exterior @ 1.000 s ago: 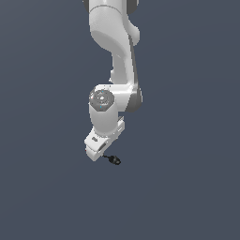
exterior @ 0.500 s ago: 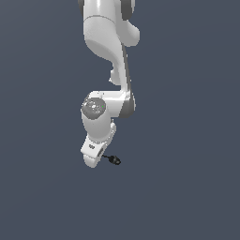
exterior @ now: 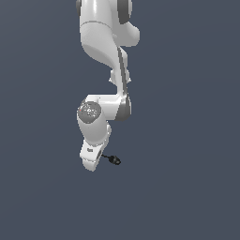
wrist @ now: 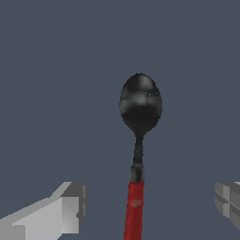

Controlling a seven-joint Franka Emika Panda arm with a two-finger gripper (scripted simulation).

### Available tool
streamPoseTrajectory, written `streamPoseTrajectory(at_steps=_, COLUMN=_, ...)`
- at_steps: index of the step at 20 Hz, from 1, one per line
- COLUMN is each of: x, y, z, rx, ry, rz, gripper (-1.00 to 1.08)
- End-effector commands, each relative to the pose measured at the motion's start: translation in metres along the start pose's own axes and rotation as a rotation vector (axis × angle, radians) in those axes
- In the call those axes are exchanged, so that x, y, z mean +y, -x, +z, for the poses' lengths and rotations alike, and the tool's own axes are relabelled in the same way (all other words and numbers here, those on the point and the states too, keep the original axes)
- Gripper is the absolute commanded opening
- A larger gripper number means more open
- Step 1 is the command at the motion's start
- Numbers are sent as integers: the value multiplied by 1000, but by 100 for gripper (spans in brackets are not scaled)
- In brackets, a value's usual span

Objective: Pick up the object and move it to a goal position.

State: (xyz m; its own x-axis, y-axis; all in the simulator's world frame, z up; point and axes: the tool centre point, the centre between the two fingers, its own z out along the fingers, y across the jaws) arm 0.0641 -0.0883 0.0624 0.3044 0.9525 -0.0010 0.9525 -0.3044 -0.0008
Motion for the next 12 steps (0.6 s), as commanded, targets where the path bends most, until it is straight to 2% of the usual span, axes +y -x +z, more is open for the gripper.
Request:
streamPoseTrajectory(at_steps=1, x=1, y=1, z=1, rx=1, ry=1, rz=-16, gripper=100)
streamPoseTrajectory(at_steps=7, x=1, y=2, z=3, rx=1, ry=0, rz=-17, gripper=100)
streamPoseTrajectory(at_steps=12, x=1, y=1, z=20, rx=1, ry=1, rz=-19, gripper=100)
